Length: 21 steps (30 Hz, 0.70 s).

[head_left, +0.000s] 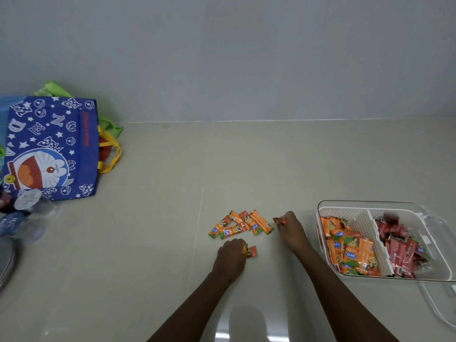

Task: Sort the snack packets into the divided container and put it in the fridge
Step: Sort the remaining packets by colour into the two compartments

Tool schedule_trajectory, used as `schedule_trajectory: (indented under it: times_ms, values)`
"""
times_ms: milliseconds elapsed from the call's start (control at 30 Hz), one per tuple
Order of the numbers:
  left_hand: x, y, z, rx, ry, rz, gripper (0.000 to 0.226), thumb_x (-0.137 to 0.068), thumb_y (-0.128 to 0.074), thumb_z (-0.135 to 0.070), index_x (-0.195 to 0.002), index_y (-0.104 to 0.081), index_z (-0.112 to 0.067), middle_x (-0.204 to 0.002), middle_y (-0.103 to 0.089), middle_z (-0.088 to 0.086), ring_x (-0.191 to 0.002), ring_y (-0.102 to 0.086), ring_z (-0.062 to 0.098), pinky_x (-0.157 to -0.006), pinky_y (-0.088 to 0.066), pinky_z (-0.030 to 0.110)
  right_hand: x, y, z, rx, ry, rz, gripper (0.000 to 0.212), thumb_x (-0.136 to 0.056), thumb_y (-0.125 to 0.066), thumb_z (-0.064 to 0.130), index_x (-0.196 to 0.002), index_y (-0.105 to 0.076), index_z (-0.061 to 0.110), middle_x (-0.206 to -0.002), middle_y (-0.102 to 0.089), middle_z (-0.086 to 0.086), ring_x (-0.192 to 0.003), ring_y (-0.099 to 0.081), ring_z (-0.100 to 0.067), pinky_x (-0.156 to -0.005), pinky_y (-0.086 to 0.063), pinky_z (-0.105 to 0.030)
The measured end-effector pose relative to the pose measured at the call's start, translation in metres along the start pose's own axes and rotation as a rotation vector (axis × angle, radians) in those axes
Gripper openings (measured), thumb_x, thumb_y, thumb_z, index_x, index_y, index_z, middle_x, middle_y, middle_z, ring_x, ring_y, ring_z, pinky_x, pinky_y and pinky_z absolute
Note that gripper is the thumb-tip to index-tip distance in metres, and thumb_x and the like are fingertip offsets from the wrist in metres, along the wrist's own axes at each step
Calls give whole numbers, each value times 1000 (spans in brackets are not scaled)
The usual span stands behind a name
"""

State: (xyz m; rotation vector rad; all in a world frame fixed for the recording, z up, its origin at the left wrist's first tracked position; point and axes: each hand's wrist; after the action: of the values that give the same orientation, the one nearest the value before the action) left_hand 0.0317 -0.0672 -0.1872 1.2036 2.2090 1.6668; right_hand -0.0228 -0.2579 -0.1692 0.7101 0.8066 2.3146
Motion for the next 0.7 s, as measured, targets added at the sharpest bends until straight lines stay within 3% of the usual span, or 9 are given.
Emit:
schedule_trajectory:
  times_ms: [67,167,233,333,400,500,567,633,700]
  values:
    - [-5,0,4,-63,-13,20,26,-92,-54,-30,-113,-57,-14,-117,-55,8,-110,-51,27,-89,-43,39,-3,0,7,-134,-71,40,14,-95,-51,21,-91,-42,12,-79,-58,-8,-74,-57,-25,-64,-44,-36]
    - [-7,-2,8,-117,-34,43,22,-93,-51,-20,-111,-59,-11,-118,-54,12,-111,-50,31,-87,-45,40,-10,-9,16,-139,-99,81,22,-90,-59,25,-101,-43,14,-86,-57,-6,-69,-61,-23,-55,-50,-34]
    - [-9,2,11,8,-22,30,21,-93,-46,-20,-109,-57,-14,-114,-59,11,-108,-53,31,-86,-48,41,-16,-17,21,-43,-97,99,28,-86,-64,26,-104,-47,13,-91,-60,-5,-76,-65,-26,-61,-52,-34]
    - [-15,14,21,332,3,-56,43,-90,-37,-43,-120,-53,-17,-121,-63,10,-110,-58,29,-90,-50,39,-22,-28,19,106,-60,135,30,-82,-66,26,-104,-55,10,-102,-66,-9,-95,-63,-27,-76,-47,-32]
    - [-23,29,30,464,67,-117,38,-92,-44,-37,-120,-50,-13,-118,-64,13,-108,-59,29,-83,-46,31,-26,-32,20,164,-46,186,25,-84,-62,26,-102,-58,9,-106,-67,-12,-101,-62,-30,-81,-45,-32]
    - [-38,52,38,554,233,-150,30,-88,-46,-36,-112,-44,-19,-110,-60,17,-101,-59,35,-83,-48,37,-30,-32,30,174,-38,239,13,-88,-54,25,-85,-54,13,-93,-68,-15,-88,-66,-34,-82,-52,-39]
    - [-50,59,42,531,371,-150,33,-91,-44,-36,-118,-42,-17,-118,-57,17,-107,-56,35,-94,-45,41,-28,-30,33,39,-103,272,9,-87,-51,18,-80,-51,13,-81,-61,-12,-75,-60,-30,-70,-51,-39]
    - [-59,61,45,444,435,-136,38,-97,-44,-36,-126,-39,-12,-124,-55,18,-113,-54,36,-98,-41,41,-23,-25,34,-141,-177,305,5,-86,-51,15,-86,-53,11,-83,-61,-11,-73,-58,-24,-61,-49,-35]
    - [-63,59,47,376,434,-99,46,-94,-49,-43,-126,-39,-12,-123,-57,16,-114,-54,34,-97,-40,40,-18,-21,33,-308,-204,303,10,-84,-57,16,-92,-59,11,-88,-67,-14,-75,-62,-25,-66,-52,-39]
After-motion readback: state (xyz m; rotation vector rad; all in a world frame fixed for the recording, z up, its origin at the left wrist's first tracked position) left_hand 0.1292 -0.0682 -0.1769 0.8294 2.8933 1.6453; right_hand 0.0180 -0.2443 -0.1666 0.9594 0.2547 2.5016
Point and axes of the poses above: each hand's wrist, its own x-axis away from the middle knuckle, its own y-axis out of the back of the hand, z = x × y
